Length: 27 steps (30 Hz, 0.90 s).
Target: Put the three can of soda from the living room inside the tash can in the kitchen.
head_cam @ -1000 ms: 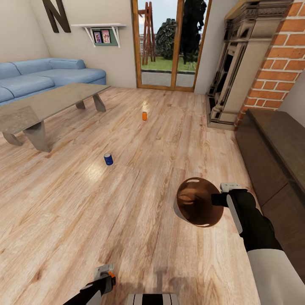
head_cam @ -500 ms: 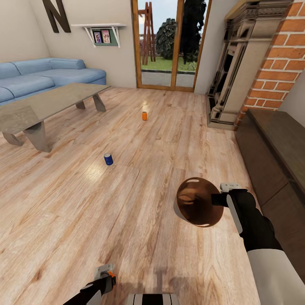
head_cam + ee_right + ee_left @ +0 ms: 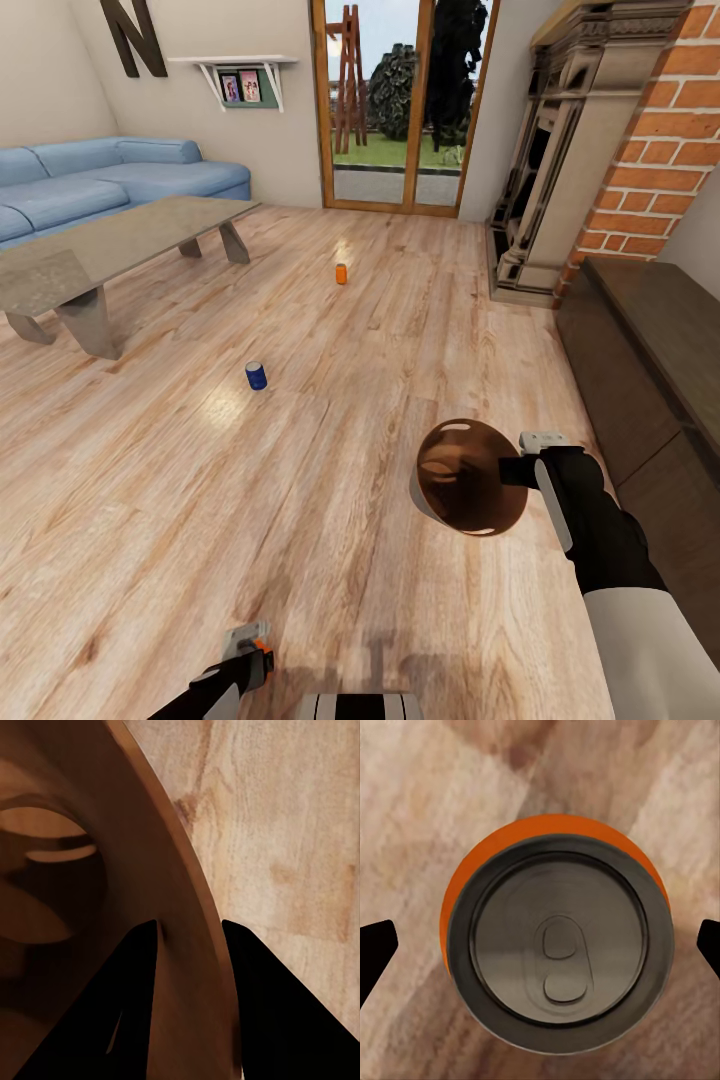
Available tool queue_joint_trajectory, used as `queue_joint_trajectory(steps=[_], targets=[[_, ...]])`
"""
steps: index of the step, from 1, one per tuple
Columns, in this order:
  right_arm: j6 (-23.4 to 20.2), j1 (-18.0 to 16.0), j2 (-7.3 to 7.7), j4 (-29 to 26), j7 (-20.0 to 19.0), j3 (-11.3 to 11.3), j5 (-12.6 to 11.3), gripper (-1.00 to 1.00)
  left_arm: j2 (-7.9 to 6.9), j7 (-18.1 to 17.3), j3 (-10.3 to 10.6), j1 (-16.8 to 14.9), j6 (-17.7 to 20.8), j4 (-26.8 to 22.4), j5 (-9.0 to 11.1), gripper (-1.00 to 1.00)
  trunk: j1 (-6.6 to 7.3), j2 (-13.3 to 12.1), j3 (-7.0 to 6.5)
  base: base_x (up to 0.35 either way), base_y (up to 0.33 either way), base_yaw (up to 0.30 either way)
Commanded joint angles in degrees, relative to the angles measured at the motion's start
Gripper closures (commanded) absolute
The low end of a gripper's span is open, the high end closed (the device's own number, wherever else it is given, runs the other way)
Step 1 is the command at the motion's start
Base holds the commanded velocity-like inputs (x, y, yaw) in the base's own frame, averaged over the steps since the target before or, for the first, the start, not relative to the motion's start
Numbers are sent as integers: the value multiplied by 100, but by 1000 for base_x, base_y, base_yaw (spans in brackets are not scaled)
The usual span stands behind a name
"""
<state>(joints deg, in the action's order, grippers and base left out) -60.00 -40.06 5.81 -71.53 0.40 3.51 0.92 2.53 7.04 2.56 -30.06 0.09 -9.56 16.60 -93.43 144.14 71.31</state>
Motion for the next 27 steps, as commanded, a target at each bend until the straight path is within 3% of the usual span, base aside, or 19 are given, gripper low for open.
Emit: queue_joint_trajectory(steps=[1,27], targets=[[0,-2,-1,-2,-23,0,-94,100,-1,2,0,0,0,0,0,-100,1,0,-1,0,0,0],[0,-2,-1,-3,-23,-16,-93,100,2,2,8,-2,0,-2,1,-100,1,0,-1,0,0,0]])
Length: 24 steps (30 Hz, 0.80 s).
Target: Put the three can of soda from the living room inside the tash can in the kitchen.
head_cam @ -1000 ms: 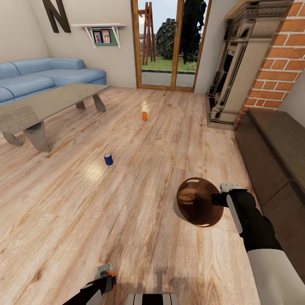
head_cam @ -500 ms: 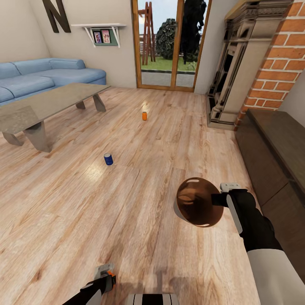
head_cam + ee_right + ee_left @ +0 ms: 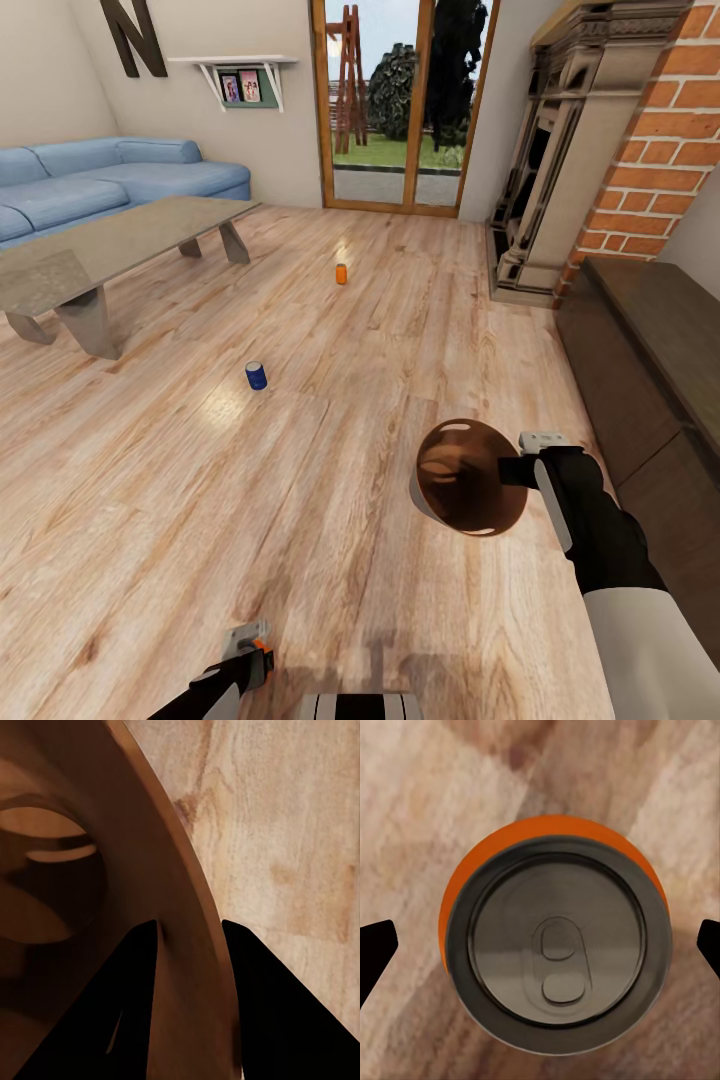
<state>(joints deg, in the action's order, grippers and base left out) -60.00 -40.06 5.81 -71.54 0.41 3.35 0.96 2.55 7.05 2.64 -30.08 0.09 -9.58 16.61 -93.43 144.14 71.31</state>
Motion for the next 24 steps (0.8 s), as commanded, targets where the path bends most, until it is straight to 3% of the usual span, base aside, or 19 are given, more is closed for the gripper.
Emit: queue_joint_trajectory(steps=[1,7,8,24], targets=[[0,-2,-1,-2,-23,-6,-98,100,0,-1,0,-1,0,0,0,-100,1,0,-1,0,0,0],[0,-2,-1,-2,-23,-33,-101,100,0,0,0,-6,0,-4,0,-100,1,0,-1,0,0,0],[0,-2,-1,-3,-23,-34,-100,100,0,-1,0,-7,0,-5,0,100,1,0,-1,0,0,0],[0,-2,-26,0,-23,-36,-98,100,0,0,-14,-7,0,-9,8,100,1,0,-1,0,0,0]])
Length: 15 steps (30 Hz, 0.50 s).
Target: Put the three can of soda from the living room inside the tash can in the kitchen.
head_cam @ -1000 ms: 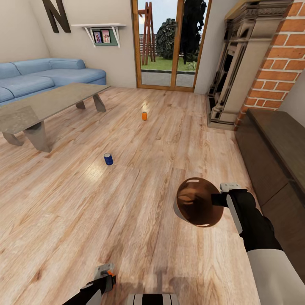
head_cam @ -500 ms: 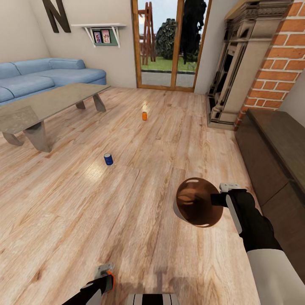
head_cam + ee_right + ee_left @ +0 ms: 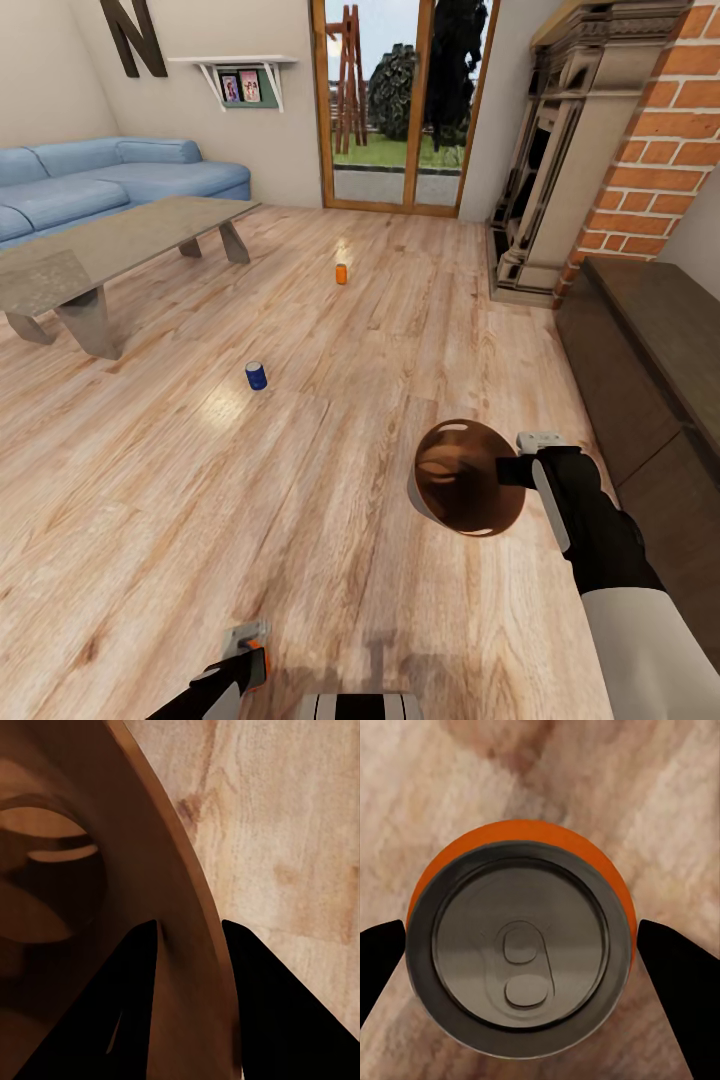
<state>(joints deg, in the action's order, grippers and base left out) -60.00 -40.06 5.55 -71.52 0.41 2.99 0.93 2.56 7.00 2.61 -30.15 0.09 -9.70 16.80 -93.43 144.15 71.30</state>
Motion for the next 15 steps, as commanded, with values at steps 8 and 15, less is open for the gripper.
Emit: queue_joint_trajectory(steps=[8,15], targets=[[0,-2,2,-2,-25,0,-95,100,-1,4,-13,2,0,3,-9,100,8,-4,-67,0,0,0],[0,-2,-4,3,-25,-2,-93,100,-5,-3,-3,1,-7,-2,-10,100,26,-13,-222,0,0,0]])
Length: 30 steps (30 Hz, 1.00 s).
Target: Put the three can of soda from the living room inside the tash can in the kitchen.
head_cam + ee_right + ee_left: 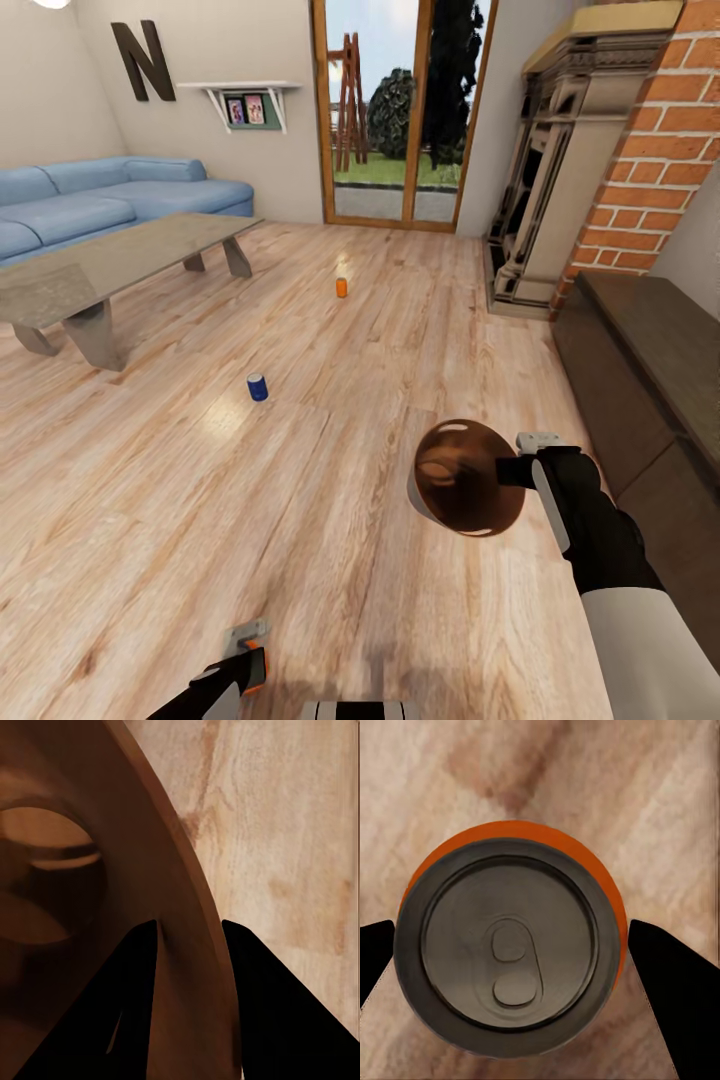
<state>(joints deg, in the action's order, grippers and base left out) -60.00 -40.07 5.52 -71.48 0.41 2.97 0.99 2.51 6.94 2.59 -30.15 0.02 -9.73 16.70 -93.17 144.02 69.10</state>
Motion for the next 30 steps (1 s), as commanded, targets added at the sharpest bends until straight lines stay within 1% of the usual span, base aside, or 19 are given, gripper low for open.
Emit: queue_joint_trajectory(steps=[1,30], targets=[[0,-1,-2,3,-27,-1,-99,100,-1,-1,-1,0,0,0,0,100,3,-1,-23,0,0,0],[0,85,-8,29,-33,-16,-106,100,4,-35,-4,0,-2,-3,0,100,78,-40,-666,0,0,0]])
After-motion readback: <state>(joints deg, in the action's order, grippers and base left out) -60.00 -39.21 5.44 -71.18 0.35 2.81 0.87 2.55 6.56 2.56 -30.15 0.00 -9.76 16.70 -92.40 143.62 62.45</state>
